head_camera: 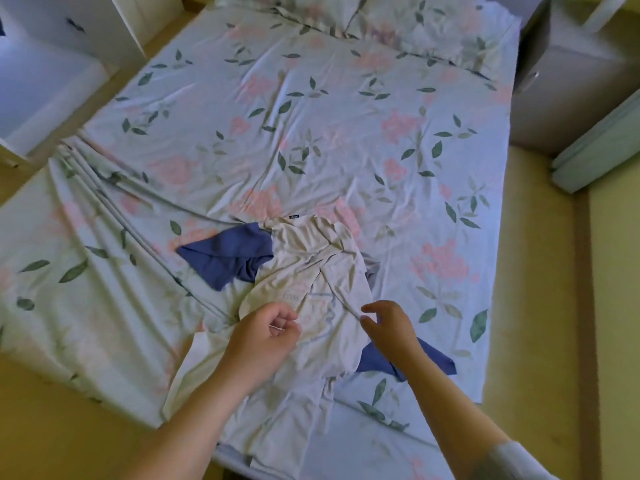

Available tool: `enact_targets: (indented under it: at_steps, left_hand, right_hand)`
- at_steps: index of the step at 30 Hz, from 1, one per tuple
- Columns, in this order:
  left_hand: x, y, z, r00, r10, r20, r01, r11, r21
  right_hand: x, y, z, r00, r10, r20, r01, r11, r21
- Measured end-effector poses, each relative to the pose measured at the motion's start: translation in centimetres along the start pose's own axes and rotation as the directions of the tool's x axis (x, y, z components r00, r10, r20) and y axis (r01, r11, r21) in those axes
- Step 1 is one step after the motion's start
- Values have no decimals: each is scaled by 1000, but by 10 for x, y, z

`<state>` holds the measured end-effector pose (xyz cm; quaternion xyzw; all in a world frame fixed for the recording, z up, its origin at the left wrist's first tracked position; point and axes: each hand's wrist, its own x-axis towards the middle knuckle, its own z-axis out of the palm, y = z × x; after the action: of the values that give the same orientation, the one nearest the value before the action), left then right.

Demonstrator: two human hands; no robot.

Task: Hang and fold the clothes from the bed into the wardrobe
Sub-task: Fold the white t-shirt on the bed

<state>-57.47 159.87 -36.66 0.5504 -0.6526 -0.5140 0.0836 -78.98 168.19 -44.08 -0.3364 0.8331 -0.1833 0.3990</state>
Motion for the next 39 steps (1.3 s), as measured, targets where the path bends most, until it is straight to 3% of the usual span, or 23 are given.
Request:
enact_targets:
  at_steps: [11, 18, 23, 26, 28, 31, 35, 39]
  left_hand:
    - [73, -70, 30, 992, -124, 20, 123, 991, 61]
    - [99, -96, 45, 989, -145, 34, 143, 988, 61]
    - [99, -98, 51, 985, -165, 42, 163, 985, 60]
    - [95, -91, 51, 987, -157, 43, 155, 987, 51]
    - [91, -82, 49, 989, -140, 44, 138, 990, 36]
    - [84, -66, 42, 993, -107, 51, 107, 994, 15]
    - [65, -36, 25, 999, -40, 35, 39, 999, 12]
    - [33, -5, -5, 999, 44, 10, -44, 999, 26]
  right_hand:
    - [109, 43, 86, 987, 50, 150, -4, 956, -292]
    - [142, 61, 109, 981, 85, 173, -20, 937, -350]
    - [135, 62, 108, 997, 74, 37, -67, 982, -179]
    - [119, 51, 90, 950, 177, -256, -129, 972, 195]
    - [105, 41, 72, 901, 259, -347, -90, 896, 435]
    - [83, 26, 44, 914, 288, -287, -62, 796, 602]
    - [43, 3, 7, 969, 191, -155, -53, 778, 626]
    - [-10, -39, -29, 988, 61, -143, 46, 764, 643]
